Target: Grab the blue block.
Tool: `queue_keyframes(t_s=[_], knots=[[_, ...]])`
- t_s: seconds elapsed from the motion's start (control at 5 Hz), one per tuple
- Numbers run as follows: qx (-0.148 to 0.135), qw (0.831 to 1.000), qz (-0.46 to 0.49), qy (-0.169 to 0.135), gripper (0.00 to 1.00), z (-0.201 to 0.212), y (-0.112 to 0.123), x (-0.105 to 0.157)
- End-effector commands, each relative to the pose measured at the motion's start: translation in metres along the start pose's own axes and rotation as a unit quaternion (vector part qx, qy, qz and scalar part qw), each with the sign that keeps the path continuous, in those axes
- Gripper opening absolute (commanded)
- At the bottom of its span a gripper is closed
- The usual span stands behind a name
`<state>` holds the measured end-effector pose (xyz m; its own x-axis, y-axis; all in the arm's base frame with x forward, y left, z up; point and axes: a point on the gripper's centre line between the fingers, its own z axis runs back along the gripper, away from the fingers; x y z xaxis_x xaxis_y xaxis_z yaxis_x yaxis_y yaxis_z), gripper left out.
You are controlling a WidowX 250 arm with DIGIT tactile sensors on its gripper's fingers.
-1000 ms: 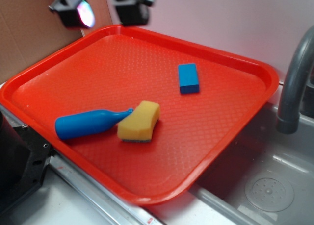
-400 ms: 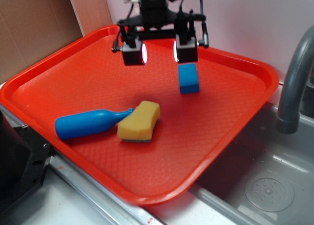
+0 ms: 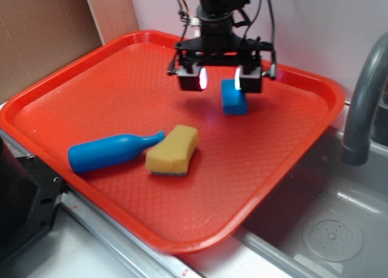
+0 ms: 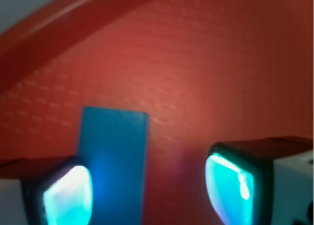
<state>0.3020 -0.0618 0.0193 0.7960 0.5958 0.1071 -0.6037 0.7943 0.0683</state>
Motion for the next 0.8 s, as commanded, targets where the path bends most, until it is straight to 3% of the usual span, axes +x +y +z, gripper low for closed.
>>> queue_keyframes(t_s=[0.0,0.2,0.4,0.6], knots=[[0.016,0.999,0.031,0.020,0.00,0.020,0.018,0.018],[0.017,0.999,-0.028,0.001,0.00,0.059,0.046,0.009],[-0.026,0.989,-0.143,0.013,0.00,0.105,0.094,0.006],[-0.027,0.985,-0.170,-0.013,0.00,0.131,0.135,0.007]])
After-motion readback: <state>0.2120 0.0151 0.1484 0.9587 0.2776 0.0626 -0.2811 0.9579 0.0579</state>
